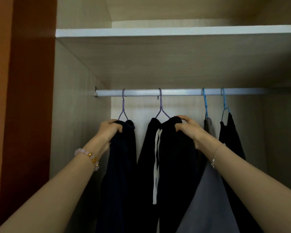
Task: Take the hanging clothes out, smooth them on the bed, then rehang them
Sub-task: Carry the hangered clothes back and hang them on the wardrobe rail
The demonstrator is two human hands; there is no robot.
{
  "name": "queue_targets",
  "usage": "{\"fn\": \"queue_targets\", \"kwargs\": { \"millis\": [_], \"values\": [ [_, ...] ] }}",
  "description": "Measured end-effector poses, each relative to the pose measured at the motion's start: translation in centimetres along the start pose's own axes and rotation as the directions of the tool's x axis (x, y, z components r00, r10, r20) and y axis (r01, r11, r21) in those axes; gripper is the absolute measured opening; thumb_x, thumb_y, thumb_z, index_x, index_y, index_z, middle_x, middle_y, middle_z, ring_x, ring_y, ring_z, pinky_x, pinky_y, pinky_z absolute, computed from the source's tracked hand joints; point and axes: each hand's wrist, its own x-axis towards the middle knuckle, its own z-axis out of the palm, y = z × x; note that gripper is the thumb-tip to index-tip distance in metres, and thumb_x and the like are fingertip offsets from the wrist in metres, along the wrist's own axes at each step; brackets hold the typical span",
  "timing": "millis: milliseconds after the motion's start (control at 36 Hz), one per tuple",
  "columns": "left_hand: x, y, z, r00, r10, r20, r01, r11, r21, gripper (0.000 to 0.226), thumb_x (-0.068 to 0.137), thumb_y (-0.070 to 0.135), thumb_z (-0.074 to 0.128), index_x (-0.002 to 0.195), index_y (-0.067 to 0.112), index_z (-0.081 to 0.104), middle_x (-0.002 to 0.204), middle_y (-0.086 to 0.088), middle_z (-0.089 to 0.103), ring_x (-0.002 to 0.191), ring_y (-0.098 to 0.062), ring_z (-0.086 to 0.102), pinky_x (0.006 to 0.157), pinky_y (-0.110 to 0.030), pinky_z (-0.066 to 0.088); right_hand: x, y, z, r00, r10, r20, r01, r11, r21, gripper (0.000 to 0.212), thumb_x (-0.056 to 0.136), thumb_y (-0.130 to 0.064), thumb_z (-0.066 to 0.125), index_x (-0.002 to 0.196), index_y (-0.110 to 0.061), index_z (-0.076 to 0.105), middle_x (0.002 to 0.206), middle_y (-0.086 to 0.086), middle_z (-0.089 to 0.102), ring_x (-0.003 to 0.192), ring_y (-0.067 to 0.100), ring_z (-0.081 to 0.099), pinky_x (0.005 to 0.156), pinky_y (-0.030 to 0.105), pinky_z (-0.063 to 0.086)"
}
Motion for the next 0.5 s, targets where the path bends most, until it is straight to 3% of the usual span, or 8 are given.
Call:
{"fn": "queue_targets", "kwargs": {
  "millis": [111, 222, 361, 444, 500],
  "values": [
    [0.0, 0.0, -0.1, 1.0, -0.006, 0.022, 0.006, 1.0, 0.006, 0.048, 0.076, -0.011, 0.048, 0.12, 0.003, 0.061, 0.102, -0.021, 0.062, 0.081, -0.03, 0.06, 0.061, -0.03, 0.051, -0.2, 0.2, -0.8, 0.998, -0.008, -0.069, 0.008, 1.0, -0.001, 0.047, 0.08, 0.004, 0.05, 0.12, -0.02, 0.053, 0.083, 0.015, 0.06, 0.069, 0.023, 0.058, 0.059, 0.026, 0.052],
    [-0.1, 0.0, -0.1, 0.999, 0.003, 0.039, -0.004, 1.0, 0.018, 0.045, 0.078, -0.01, 0.049, 0.119, 0.003, 0.061, 0.101, -0.02, 0.061, 0.078, -0.028, 0.059, 0.061, -0.029, 0.05, -0.4, 0.4, -2.2, 0.994, -0.003, -0.112, 0.001, 1.0, -0.017, 0.049, 0.079, 0.005, 0.051, 0.122, -0.018, 0.053, 0.085, 0.018, 0.061, 0.073, 0.027, 0.06, 0.07, 0.033, 0.053],
    [0.1, -0.1, 0.1, 0.999, 0.024, 0.048, -0.028, 0.997, 0.066, 0.042, 0.08, -0.01, 0.049, 0.118, 0.003, 0.06, 0.104, -0.02, 0.061, 0.079, -0.027, 0.058, 0.066, -0.028, 0.049, -1.5, 0.1, -3.9, 0.99, -0.018, -0.142, 0.01, 0.999, -0.053, 0.047, 0.081, 0.003, 0.055, 0.124, -0.015, 0.052, 0.086, 0.012, 0.062, 0.072, 0.023, 0.061, 0.064, 0.029, 0.053],
    [0.4, -0.1, 0.3, 0.996, 0.068, 0.051, -0.076, 0.98, 0.182, 0.038, 0.083, -0.007, 0.051, 0.12, -0.002, 0.059, 0.103, -0.019, 0.062, 0.084, -0.028, 0.059, 0.067, -0.028, 0.048, -2.2, -0.1, -4.9, 0.992, -0.044, -0.116, 0.032, 0.994, -0.103, 0.05, 0.082, -0.001, 0.061, 0.129, -0.013, 0.048, 0.093, 0.008, 0.062, 0.075, 0.015, 0.06, 0.058, 0.021, 0.047],
    [0.5, 0.0, 0.6, 0.991, 0.132, 0.036, -0.136, 0.922, 0.363, 0.043, 0.085, -0.001, 0.055, 0.127, -0.001, 0.053, 0.113, -0.02, 0.06, 0.099, -0.032, 0.059, 0.077, -0.033, 0.049, -2.5, -0.2, -5.3, 0.996, -0.049, -0.078, 0.038, 0.991, -0.128, 0.051, 0.084, -0.005, 0.063, 0.131, -0.012, 0.046, 0.093, 0.004, 0.062, 0.078, 0.013, 0.06, 0.058, 0.018, 0.045]
  ]
}}
